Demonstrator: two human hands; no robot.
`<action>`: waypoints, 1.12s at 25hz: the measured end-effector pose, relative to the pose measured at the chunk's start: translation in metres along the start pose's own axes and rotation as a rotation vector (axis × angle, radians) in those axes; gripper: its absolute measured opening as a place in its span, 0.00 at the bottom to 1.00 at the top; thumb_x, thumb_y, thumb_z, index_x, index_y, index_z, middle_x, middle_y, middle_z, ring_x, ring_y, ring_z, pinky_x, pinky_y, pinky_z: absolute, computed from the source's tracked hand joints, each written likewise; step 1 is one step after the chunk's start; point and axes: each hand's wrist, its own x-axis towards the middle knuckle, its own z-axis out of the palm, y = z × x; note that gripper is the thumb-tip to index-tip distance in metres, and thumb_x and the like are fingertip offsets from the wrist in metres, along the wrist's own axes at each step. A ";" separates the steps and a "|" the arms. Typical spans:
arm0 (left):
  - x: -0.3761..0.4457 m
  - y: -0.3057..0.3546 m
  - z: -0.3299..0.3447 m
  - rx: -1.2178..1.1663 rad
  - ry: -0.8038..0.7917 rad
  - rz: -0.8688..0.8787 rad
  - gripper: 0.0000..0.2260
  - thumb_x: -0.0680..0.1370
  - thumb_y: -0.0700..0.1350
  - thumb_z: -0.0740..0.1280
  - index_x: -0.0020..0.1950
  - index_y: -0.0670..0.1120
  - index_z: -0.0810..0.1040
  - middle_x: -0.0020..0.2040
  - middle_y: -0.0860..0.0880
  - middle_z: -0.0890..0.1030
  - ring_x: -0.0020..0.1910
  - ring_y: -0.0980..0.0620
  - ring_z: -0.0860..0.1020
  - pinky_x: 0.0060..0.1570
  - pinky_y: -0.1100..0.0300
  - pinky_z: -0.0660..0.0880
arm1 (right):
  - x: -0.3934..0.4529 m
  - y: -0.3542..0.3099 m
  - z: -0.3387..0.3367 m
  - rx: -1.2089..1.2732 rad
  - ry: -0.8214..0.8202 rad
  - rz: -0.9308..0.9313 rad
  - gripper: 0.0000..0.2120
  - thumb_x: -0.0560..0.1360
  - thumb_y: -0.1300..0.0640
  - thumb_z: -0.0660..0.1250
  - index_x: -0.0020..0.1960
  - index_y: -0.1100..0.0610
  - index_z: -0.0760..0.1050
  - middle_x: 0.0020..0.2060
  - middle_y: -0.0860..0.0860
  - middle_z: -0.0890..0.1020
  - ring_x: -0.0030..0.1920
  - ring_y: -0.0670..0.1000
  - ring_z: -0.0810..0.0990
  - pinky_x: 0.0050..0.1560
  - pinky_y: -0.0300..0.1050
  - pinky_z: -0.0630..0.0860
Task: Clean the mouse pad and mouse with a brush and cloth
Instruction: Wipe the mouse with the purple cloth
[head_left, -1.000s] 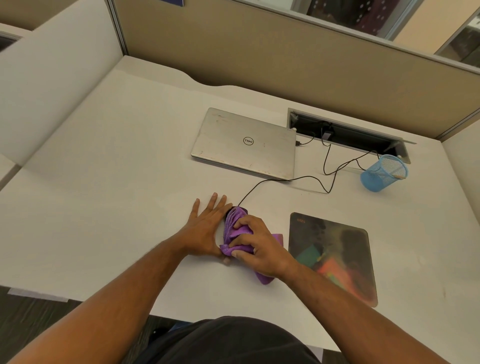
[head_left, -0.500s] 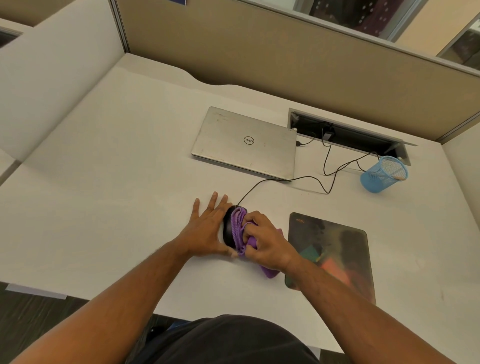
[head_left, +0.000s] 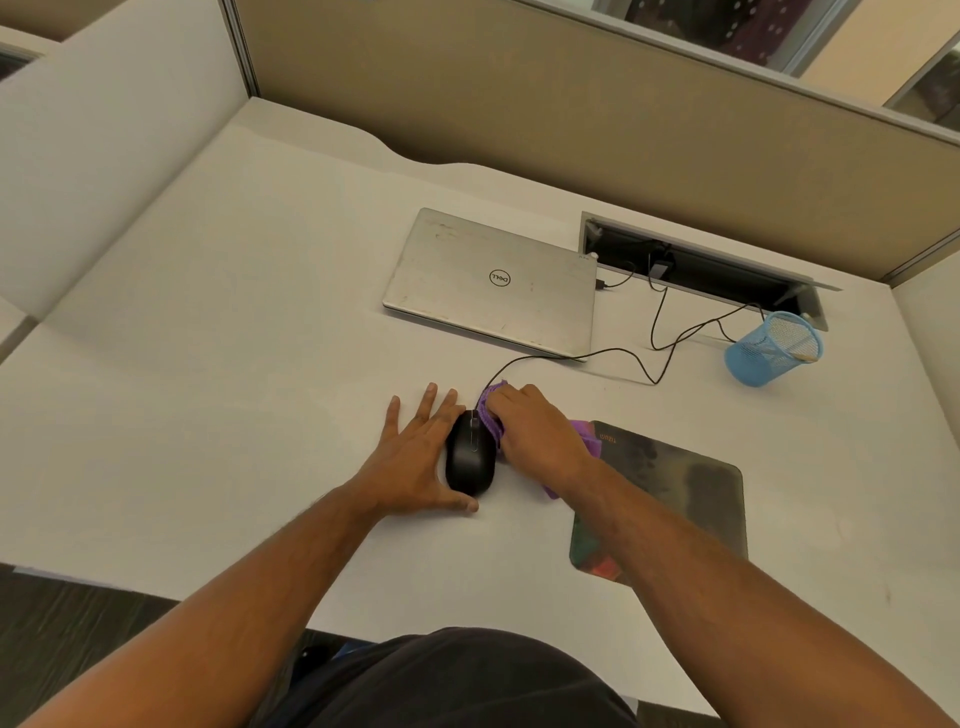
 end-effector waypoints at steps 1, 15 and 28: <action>0.000 0.000 0.000 -0.008 0.007 -0.001 0.60 0.61 0.81 0.63 0.82 0.51 0.42 0.82 0.53 0.40 0.76 0.56 0.28 0.74 0.41 0.30 | 0.002 -0.002 -0.002 -0.008 -0.013 -0.001 0.16 0.72 0.59 0.74 0.52 0.51 0.69 0.53 0.50 0.77 0.50 0.53 0.71 0.45 0.48 0.70; 0.009 -0.006 -0.010 -0.131 -0.069 -0.034 0.59 0.60 0.76 0.70 0.80 0.53 0.46 0.82 0.49 0.40 0.75 0.54 0.26 0.73 0.47 0.29 | -0.068 -0.001 -0.028 0.779 0.180 0.476 0.07 0.70 0.52 0.71 0.48 0.45 0.77 0.47 0.41 0.80 0.45 0.43 0.81 0.45 0.39 0.76; 0.038 -0.013 -0.101 -0.562 -0.136 -0.173 0.44 0.60 0.64 0.81 0.69 0.60 0.62 0.72 0.53 0.67 0.70 0.56 0.63 0.66 0.55 0.64 | 0.003 0.010 0.042 0.261 0.094 0.382 0.34 0.82 0.57 0.58 0.83 0.56 0.46 0.84 0.54 0.46 0.83 0.57 0.43 0.80 0.53 0.43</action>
